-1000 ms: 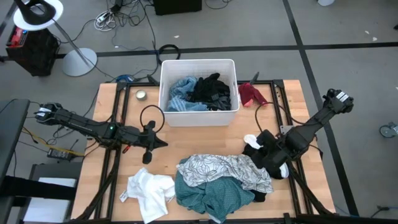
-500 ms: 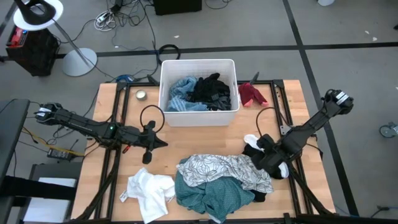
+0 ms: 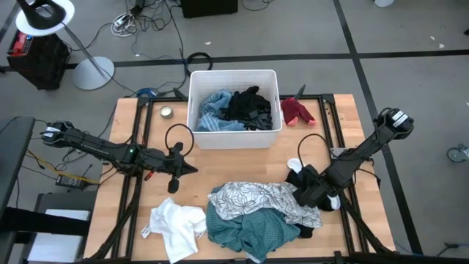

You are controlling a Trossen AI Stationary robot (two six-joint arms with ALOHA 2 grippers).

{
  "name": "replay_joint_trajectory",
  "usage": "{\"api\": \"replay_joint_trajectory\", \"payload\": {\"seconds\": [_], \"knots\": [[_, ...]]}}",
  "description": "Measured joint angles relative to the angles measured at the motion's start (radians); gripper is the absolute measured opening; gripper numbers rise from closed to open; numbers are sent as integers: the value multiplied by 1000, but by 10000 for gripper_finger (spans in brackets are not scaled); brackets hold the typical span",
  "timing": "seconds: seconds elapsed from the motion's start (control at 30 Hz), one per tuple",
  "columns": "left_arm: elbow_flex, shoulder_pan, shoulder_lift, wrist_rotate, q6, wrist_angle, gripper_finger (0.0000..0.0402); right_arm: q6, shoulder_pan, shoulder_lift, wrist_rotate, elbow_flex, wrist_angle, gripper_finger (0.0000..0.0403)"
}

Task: Sort clothes
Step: Put the black boxer into the white laundry organizer

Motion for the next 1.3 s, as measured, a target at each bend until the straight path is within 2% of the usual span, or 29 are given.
{"api": "replay_joint_trajectory", "payload": {"seconds": [0.03,0.1,0.3,0.63,0.93,1.3], "knots": [[0,0,0,0,0,0,4,-4,0,0,0,0,5,34],[0,0,0,0,0,0,4,-13,0,-8,0,0,5,13],[0,0,0,0,-3,0,4,-15,0,-35,11,33,-51,5],[0,0,0,0,-3,2,4,-16,-2,-36,121,255,-421,3],[0,0,0,0,-3,2,4,-16,-2,-36,305,507,-684,2],[0,0,0,0,-2,2,4,-178,-25,-40,554,703,-685,1]]}}
